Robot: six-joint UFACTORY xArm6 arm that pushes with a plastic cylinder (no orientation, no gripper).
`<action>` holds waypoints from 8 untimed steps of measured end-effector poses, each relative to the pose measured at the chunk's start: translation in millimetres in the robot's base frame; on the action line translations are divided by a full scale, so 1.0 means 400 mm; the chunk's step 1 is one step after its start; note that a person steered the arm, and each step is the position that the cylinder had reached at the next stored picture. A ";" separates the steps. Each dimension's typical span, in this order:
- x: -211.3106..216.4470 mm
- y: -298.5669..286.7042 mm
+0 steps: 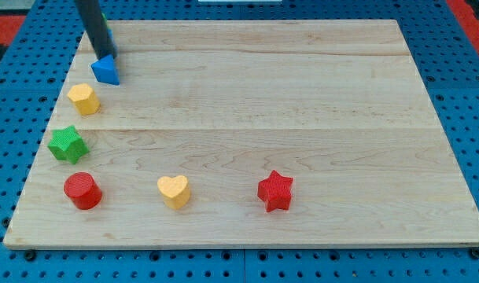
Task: Move the triangle diagonally to the top right of red circle
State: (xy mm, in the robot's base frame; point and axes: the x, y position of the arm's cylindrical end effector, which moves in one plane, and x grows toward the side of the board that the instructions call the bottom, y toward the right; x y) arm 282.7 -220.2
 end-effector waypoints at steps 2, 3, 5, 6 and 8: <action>0.007 -0.048; 0.040 -0.135; 0.151 0.318; 0.156 0.511; 0.197 0.149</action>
State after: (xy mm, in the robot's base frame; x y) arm 361.3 -160.8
